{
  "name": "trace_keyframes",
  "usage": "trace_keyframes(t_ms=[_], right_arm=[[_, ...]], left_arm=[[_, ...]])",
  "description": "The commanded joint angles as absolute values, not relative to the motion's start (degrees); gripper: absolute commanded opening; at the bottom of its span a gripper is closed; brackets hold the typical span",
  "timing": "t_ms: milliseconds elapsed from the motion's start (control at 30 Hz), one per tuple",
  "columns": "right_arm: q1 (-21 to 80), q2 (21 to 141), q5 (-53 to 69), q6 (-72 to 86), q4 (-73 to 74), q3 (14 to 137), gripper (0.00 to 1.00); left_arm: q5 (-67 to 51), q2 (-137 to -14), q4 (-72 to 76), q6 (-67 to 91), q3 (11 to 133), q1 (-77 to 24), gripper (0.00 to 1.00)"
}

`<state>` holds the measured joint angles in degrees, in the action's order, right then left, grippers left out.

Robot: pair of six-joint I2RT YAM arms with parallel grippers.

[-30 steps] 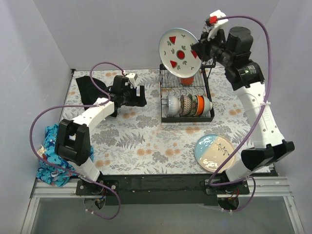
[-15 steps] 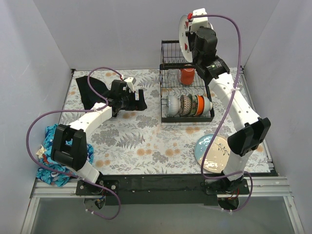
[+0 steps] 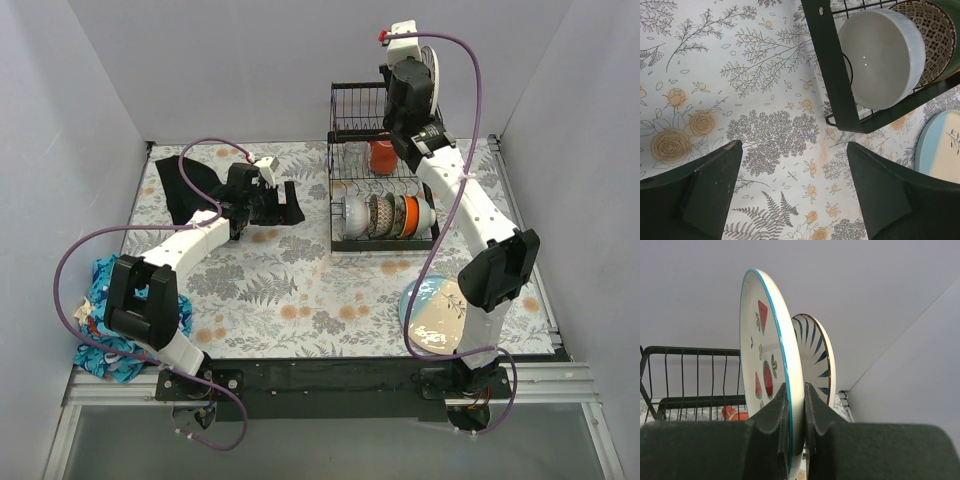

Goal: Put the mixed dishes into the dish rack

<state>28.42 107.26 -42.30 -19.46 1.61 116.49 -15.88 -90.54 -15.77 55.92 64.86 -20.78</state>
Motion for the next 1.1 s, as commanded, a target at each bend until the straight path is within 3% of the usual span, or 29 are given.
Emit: trace_keyframes(t_ms=[0, 400, 633, 1067], right_arm=[[27.4, 107.2, -44.4, -21.6, -11.3, 121.5, 0.01], [25.7, 108.5, -44.1, -21.3, -11.3, 119.7, 0.01], [25.2, 110.3, -43.2, -21.5, -11.3, 125.3, 0.01], [25.2, 110.6, -45.3, -19.2, -8.8, 121.6, 0.01]], left_arm=[[-17.3, -90.3, -14.7, 56.5, 64.9, -20.8, 0.85], [-17.8, -91.8, -14.4, 56.7, 65.6, -20.9, 0.85], [-18.3, -93.2, -14.3, 57.0, 66.4, -20.8, 0.85], [-18.6, -93.7, -14.0, 57.1, 66.7, -20.8, 0.85]])
